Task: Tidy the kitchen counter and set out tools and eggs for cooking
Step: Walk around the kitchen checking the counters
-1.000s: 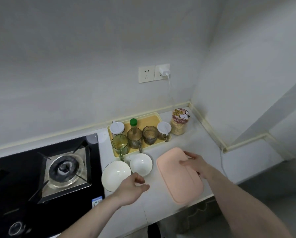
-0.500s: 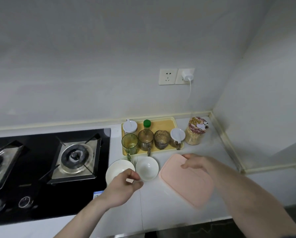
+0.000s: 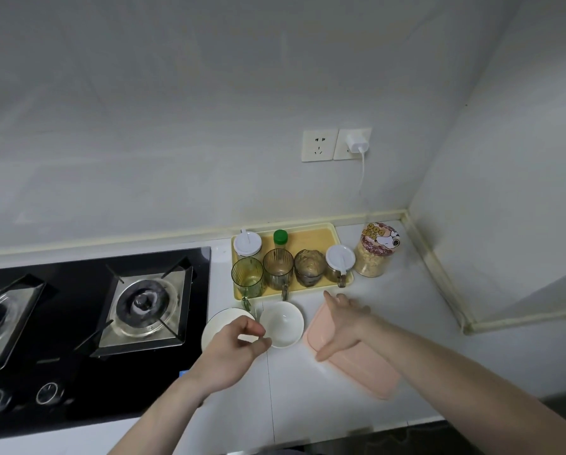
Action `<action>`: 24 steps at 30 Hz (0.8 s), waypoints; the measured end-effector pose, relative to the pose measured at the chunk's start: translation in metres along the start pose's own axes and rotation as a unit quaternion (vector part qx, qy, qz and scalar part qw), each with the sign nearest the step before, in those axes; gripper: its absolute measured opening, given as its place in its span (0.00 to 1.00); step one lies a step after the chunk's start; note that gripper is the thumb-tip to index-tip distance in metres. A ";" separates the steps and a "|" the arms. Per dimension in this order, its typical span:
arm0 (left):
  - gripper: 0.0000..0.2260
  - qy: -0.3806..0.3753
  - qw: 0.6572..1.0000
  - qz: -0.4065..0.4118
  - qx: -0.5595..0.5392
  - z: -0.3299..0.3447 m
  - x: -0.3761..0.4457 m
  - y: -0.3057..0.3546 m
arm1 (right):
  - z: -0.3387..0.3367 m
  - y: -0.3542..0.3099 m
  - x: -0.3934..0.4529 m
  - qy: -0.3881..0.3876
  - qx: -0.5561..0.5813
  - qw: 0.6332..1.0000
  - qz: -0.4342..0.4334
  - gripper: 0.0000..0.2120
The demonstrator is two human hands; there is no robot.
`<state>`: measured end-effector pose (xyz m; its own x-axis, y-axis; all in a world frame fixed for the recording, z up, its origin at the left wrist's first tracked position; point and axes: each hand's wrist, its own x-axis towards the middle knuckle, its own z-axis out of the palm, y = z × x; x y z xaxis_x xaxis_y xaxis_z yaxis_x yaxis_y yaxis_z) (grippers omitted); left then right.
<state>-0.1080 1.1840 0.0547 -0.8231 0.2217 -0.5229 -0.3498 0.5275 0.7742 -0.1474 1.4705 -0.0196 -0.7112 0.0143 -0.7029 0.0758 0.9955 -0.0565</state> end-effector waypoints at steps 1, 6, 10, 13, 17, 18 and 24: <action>0.10 0.001 1.000 -0.005 -0.005 -0.001 0.002 -0.001 | 0.005 -0.008 -0.001 0.000 -0.041 0.999 0.011 0.77; 0.12 0.008 1.000 -0.015 -0.021 -0.008 0.001 -0.004 | 0.011 -0.014 0.004 0.017 -0.084 0.996 0.021 0.78; 0.18 0.012 0.999 -0.018 -0.024 -0.012 -0.002 -0.009 | -0.001 -0.007 0.002 0.020 -0.107 0.993 -0.043 0.77; 0.21 0.023 0.999 -0.018 -0.025 -0.013 -0.005 -0.009 | -0.008 -0.005 0.004 0.012 -0.118 0.991 -0.069 0.77; 0.15 0.033 0.999 -0.025 -0.018 -0.015 -0.010 -0.014 | -0.011 -0.009 0.008 0.019 -0.151 0.984 -0.089 0.78; 0.12 0.036 0.999 -0.025 -0.013 -0.015 -0.011 -0.016 | -0.011 -0.010 0.010 0.020 -0.156 0.983 -0.093 0.78; 0.07 0.062 0.998 -0.021 -0.014 -0.026 -0.027 -0.021 | -0.021 -0.026 0.000 0.003 -0.152 0.987 -0.056 0.75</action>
<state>-0.0901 1.1458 0.0610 -0.8559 0.0963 -0.5082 -0.3959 0.5103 0.7635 -0.1637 1.4471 -0.0033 -0.7079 -0.0983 -0.6994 -0.2163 0.9729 0.0822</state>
